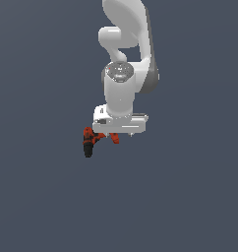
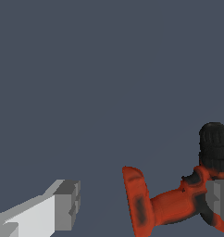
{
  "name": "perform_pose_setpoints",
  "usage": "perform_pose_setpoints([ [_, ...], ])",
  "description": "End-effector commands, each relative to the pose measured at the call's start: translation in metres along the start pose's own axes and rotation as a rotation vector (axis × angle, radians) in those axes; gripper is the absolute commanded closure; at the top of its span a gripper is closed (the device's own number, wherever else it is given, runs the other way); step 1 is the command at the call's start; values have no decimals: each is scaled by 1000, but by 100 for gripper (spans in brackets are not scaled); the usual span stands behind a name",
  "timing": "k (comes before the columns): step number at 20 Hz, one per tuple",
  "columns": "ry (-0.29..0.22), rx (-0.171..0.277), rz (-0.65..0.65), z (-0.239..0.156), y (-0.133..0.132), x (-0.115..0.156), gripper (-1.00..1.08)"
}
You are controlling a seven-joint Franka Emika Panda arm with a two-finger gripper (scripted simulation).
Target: Pick up the object and move it to a goal position.
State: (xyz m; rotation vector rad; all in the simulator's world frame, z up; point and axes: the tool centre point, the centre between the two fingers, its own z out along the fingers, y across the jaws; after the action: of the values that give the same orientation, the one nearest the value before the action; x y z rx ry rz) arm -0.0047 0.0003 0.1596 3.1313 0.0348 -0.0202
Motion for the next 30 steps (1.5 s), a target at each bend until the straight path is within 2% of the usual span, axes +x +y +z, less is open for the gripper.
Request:
perform_pose_setpoints([
  [1, 0, 0, 0, 0, 0, 0, -60],
  [8, 29, -10, -9, -12, 7, 7, -60],
  [15, 15, -11, -11, -10, 10, 10, -60],
  [23, -36, -19, -19, 0, 22, 22, -60],
  [30, -117, -30, -30, 15, 43, 37, -60],
])
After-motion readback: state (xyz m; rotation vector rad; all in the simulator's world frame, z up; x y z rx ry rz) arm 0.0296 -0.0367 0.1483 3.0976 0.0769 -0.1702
